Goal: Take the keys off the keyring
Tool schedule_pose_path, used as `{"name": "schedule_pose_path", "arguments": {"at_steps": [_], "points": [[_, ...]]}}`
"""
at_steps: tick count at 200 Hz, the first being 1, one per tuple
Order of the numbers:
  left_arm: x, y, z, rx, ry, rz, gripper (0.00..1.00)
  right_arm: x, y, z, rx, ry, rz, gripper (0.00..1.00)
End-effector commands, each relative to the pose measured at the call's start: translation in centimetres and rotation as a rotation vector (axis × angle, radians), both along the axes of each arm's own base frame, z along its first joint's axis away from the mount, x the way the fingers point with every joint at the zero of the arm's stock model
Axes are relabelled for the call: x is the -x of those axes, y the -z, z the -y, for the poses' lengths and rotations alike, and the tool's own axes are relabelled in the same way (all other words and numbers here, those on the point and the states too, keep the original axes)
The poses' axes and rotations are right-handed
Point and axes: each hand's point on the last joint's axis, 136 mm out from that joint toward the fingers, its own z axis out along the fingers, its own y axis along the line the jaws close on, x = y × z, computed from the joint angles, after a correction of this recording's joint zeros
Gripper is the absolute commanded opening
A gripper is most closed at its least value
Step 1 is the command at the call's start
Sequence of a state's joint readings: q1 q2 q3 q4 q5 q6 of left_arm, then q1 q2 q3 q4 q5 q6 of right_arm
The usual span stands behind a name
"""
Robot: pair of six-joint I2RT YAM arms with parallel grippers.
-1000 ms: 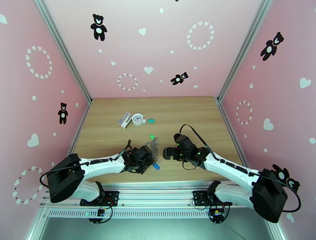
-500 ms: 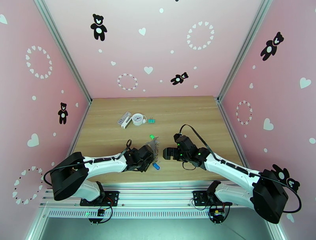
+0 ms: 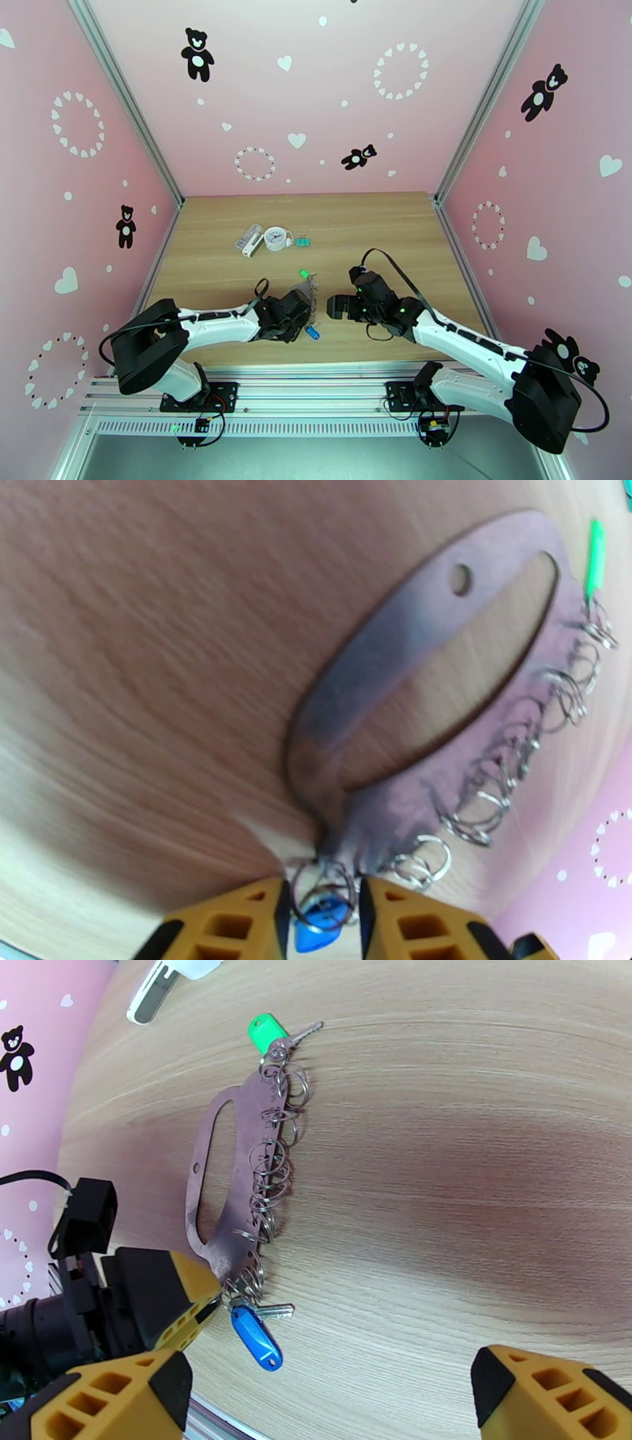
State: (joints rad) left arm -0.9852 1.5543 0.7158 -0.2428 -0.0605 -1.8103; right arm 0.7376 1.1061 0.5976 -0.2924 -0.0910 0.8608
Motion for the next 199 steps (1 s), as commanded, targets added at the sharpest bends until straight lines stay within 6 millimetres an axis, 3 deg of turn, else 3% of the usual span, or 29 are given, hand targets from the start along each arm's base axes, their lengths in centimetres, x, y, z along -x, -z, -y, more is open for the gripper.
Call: {"name": "schedule_pose_path", "arguments": {"at_steps": [1, 112, 157, 199], "points": [[-0.3, 0.2, 0.2, -0.009, -0.016, 0.005, 0.29, 0.1, 0.2, 0.7, 0.017, 0.016, 0.008, 0.99], [-1.4, 0.0, -0.9, -0.046, -0.020, 0.044, 0.14, 0.1, 0.2, 1.1, 0.032, 0.015, 0.017, 0.99], [-2.1, -1.6, -0.8, -0.054, 0.032, 0.088, 0.06, -0.1, -0.4, 0.9, 0.029, -0.003, 0.044, 0.99], [-2.8, -4.1, -0.7, -0.035, 0.086, 0.135, 0.03, -0.1, -2.3, 0.5, 0.009, -0.047, 0.091, 0.99]]}}
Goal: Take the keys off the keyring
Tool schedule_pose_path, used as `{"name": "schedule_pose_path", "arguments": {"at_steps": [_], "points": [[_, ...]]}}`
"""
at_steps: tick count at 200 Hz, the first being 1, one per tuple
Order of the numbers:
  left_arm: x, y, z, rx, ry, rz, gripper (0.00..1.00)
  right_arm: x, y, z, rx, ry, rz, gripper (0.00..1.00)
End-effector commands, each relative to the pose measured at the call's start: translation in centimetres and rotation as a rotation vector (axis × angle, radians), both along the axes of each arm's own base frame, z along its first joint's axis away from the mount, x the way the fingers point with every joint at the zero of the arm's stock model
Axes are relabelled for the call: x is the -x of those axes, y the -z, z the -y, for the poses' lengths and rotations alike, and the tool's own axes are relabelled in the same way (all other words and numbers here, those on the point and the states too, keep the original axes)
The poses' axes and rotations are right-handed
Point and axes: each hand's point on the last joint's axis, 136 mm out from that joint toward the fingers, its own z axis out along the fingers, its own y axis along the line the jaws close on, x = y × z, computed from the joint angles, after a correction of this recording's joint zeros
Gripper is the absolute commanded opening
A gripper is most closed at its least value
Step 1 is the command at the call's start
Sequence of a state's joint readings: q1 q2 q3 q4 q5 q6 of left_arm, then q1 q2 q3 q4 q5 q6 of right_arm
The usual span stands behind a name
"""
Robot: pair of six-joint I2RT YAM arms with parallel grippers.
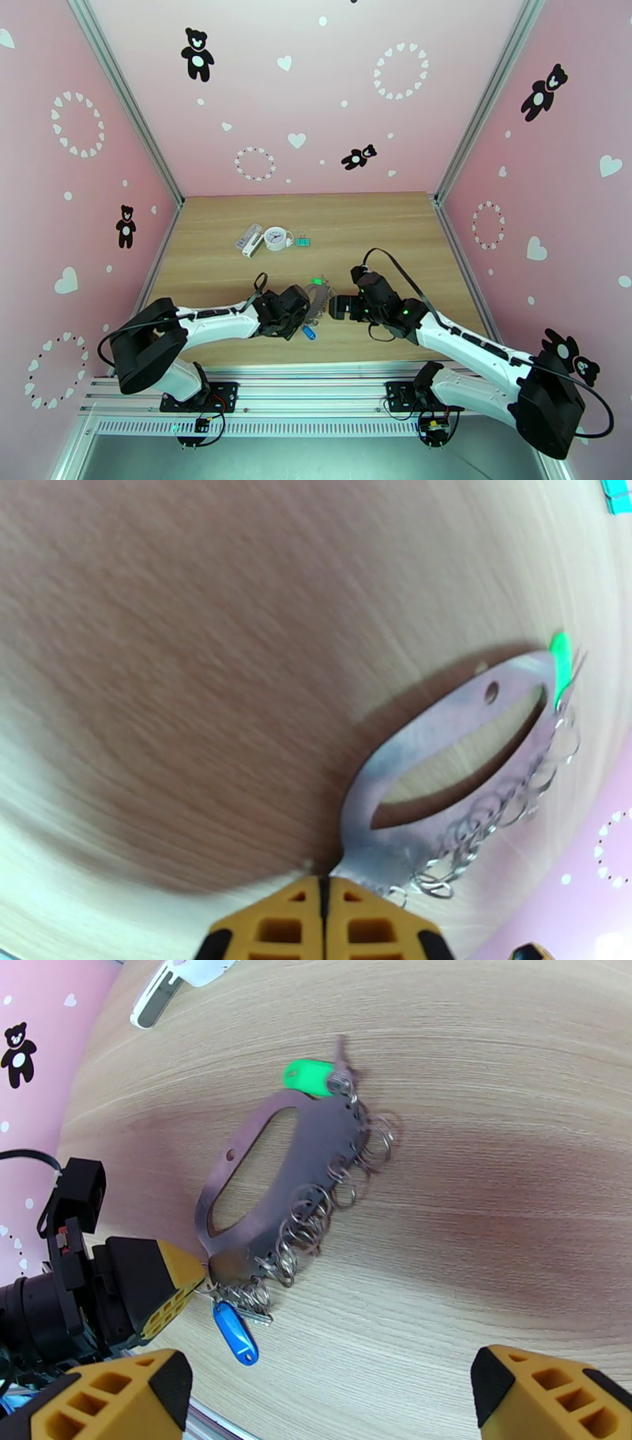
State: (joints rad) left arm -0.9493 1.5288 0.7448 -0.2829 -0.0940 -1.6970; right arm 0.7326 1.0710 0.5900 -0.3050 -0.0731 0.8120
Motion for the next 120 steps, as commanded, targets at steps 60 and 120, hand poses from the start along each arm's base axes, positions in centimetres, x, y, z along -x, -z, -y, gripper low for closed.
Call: {"name": "schedule_pose_path", "arguments": {"at_steps": [60, 120], "points": [[-2.7, -9.6, 0.4, 0.057, 0.135, 0.154, 0.00, 0.5, -7.6, -1.4, -0.114, -0.139, 0.161, 0.99], [-4.0, -16.4, 1.3, 0.200, 0.138, 0.242, 0.00, 1.1, -14.5, -2.5, -0.213, -0.212, 0.257, 0.99]]}}
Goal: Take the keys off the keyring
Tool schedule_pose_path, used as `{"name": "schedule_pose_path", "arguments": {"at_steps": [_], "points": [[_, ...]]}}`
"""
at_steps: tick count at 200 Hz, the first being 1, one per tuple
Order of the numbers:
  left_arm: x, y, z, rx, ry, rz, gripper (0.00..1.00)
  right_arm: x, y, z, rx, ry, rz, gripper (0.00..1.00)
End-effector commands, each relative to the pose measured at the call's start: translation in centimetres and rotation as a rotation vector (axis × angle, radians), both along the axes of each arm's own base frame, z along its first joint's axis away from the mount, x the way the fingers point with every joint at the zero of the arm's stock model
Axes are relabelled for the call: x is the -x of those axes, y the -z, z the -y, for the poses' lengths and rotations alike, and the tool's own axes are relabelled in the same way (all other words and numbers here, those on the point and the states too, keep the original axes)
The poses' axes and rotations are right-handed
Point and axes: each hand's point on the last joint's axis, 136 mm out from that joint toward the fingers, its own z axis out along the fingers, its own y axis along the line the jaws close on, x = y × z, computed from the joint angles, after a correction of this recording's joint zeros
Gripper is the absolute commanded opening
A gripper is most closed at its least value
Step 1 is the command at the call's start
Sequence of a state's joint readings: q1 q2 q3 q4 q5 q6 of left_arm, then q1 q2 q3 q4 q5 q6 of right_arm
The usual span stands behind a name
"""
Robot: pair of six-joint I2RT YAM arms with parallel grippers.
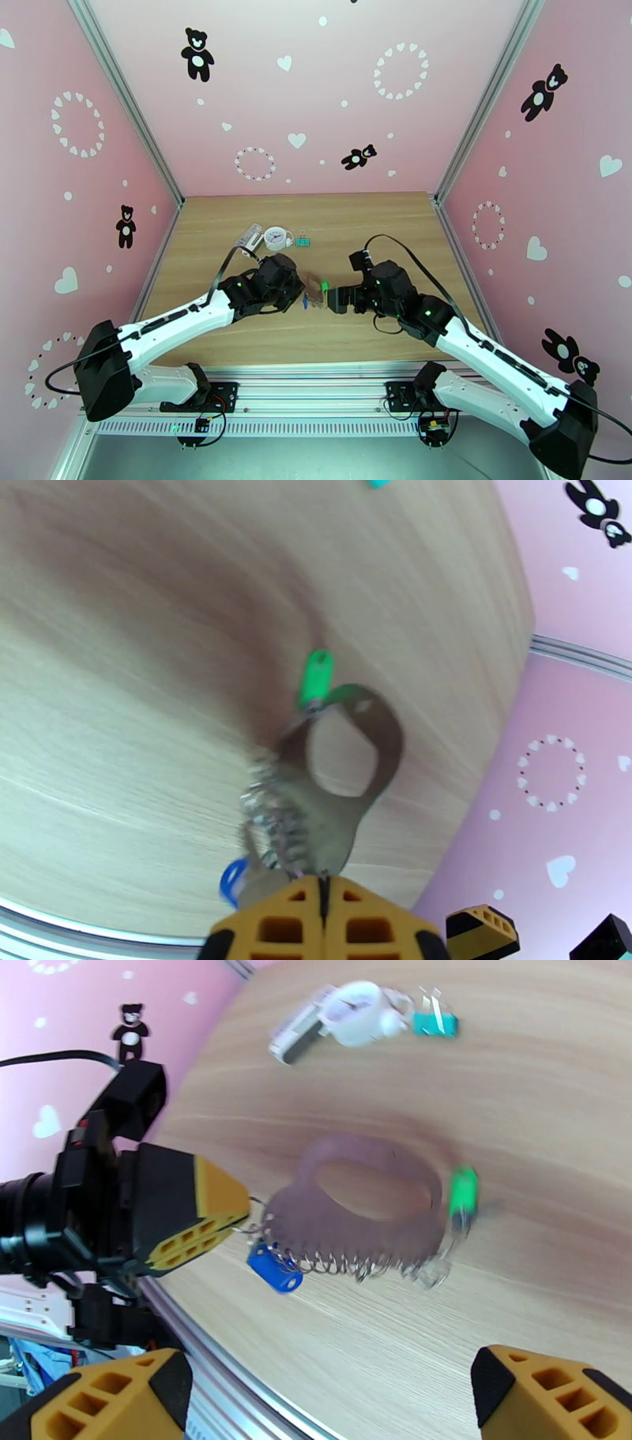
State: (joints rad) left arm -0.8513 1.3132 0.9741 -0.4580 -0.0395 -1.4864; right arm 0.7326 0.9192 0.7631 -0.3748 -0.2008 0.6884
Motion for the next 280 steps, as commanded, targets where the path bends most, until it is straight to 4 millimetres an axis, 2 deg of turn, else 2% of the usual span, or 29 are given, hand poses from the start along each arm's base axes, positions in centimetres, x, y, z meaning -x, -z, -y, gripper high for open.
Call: {"name": "schedule_pose_path", "arguments": {"at_steps": [1, 52, 81, 112, 168, 203, 220, 261, 280], "points": [[-0.1, -2.9, 0.5, 0.050, 0.040, 0.021, 0.00, 0.6, -3.8, 0.0, -0.037, -0.035, 0.053, 0.99], [-2.4, -7.2, 0.9, 0.107, 0.061, 0.037, 0.00, 0.0, -6.7, -0.7, -0.051, -0.074, 0.042, 0.94], [-3.8, -9.2, 0.0, 0.106, 0.030, 0.046, 0.00, -0.8, -7.3, -1.1, -0.063, -0.080, 0.036, 0.89], [-5.0, -10.8, 0.3, 0.170, -0.006, 0.031, 0.00, -1.7, -7.7, -1.9, -0.034, -0.115, 0.082, 0.79], [-6.7, -11.8, -0.1, 0.228, -0.151, -0.018, 0.00, -2.4, -8.7, -5.8, -0.168, -0.240, 0.196, 0.70], [-7.3, -13.0, -0.2, 0.275, -0.218, -0.018, 0.00, -3.6, -9.3, -6.5, -0.225, -0.216, 0.252, 0.70], [-7.6, -13.4, -0.4, 0.292, -0.253, -0.018, 0.00, -3.9, -9.8, -7.2, -0.265, -0.227, 0.232, 0.66], [-8.3, -15.1, -0.1, 0.336, -0.297, -0.004, 0.00, -5.0, -9.2, -6.7, -0.237, -0.190, 0.184, 0.59], [-8.6, -15.8, 0.2, 0.355, -0.308, 0.007, 0.00, -4.8, -9.1, -7.1, -0.248, -0.218, 0.168, 0.58]]}}
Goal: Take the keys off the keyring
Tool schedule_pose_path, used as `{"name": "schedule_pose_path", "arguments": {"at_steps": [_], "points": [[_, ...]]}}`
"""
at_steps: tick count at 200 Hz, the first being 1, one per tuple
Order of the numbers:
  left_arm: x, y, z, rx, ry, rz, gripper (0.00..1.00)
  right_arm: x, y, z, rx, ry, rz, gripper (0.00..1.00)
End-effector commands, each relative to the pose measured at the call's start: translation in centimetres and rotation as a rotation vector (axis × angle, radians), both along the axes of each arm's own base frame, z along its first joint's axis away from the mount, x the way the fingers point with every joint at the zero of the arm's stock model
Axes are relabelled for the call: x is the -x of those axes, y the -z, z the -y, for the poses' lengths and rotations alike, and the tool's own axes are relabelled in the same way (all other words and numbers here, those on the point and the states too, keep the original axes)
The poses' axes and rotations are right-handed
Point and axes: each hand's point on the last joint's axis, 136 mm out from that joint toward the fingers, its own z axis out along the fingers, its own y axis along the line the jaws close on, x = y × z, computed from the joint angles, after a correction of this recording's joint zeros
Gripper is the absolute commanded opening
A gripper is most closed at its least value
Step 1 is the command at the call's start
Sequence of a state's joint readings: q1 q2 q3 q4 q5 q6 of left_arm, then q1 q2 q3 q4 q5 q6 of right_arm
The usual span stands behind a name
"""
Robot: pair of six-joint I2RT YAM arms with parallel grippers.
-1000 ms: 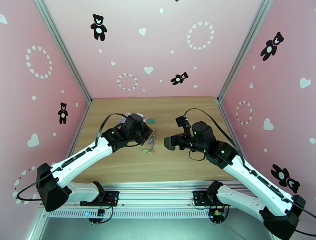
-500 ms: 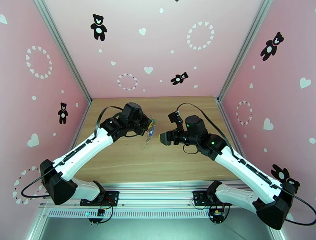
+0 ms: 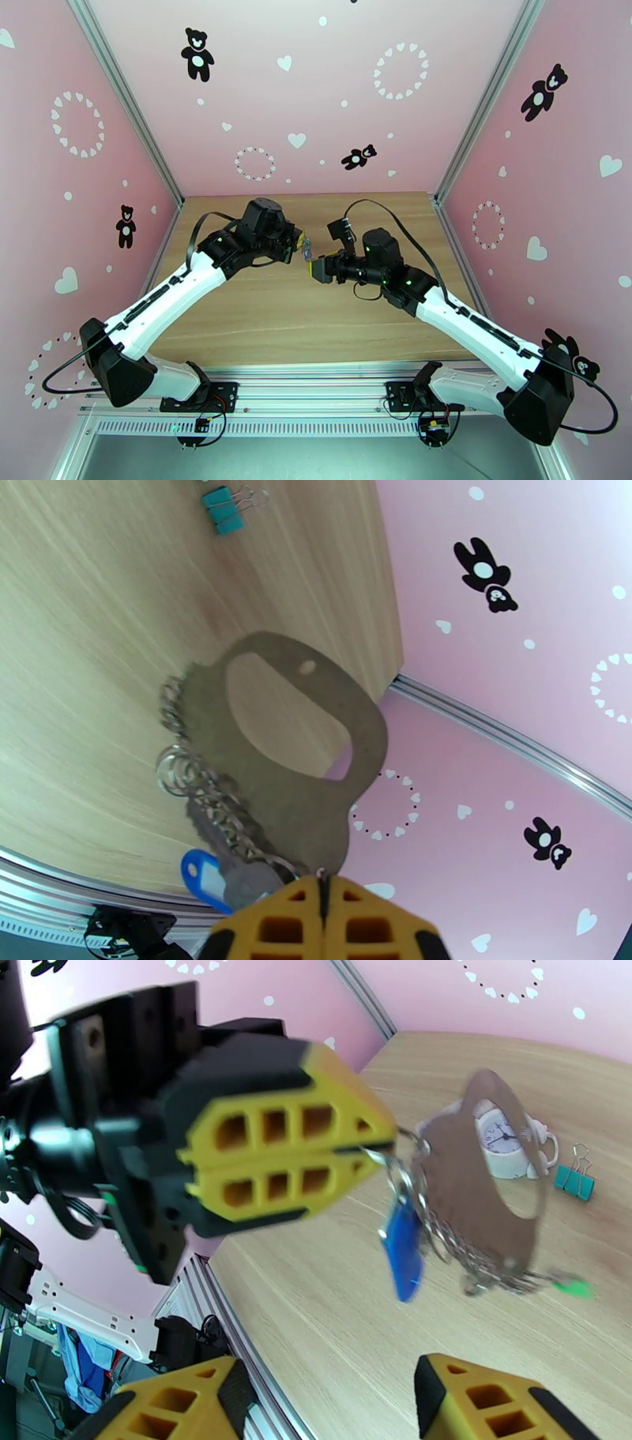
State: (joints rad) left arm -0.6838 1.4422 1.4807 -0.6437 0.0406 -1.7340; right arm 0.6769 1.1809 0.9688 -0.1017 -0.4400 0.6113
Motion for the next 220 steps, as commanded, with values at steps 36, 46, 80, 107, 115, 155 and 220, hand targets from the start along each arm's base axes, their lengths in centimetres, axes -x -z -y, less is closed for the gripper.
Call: {"name": "schedule_pose_path", "arguments": {"at_steps": [36, 46, 80, 107, 115, 155, 220], "points": [[-0.9, -2.3, 1.0, 0.044, -0.057, 0.025, 0.00, 0.3, -2.3, -0.9, -0.067, -0.040, 0.006, 0.55], [-0.9, -2.3, 1.3, 0.054, -0.052, 0.022, 0.00, 0.1, -2.4, -0.8, -0.068, -0.028, 0.016, 0.55], [-1.0, -2.2, 2.3, 0.059, -0.047, 0.019, 0.00, -1.1, -2.3, -0.5, -0.039, 0.024, 0.027, 0.57], [-1.1, -2.4, 2.6, 0.063, -0.051, 0.020, 0.00, -2.0, -3.1, 1.1, -0.030, 0.103, 0.064, 0.60], [-1.2, -2.5, 2.5, 0.064, -0.058, 0.020, 0.00, -2.2, -3.2, 1.5, -0.024, 0.116, 0.065, 0.60], [-1.5, -3.1, 3.0, 0.082, -0.057, 0.023, 0.00, -2.8, -3.6, 1.6, -0.029, 0.098, 0.063, 0.62], [-1.5, -3.7, 3.7, 0.090, -0.047, 0.032, 0.00, -3.4, -4.5, 0.4, -0.067, 0.058, 0.075, 0.60]]}}
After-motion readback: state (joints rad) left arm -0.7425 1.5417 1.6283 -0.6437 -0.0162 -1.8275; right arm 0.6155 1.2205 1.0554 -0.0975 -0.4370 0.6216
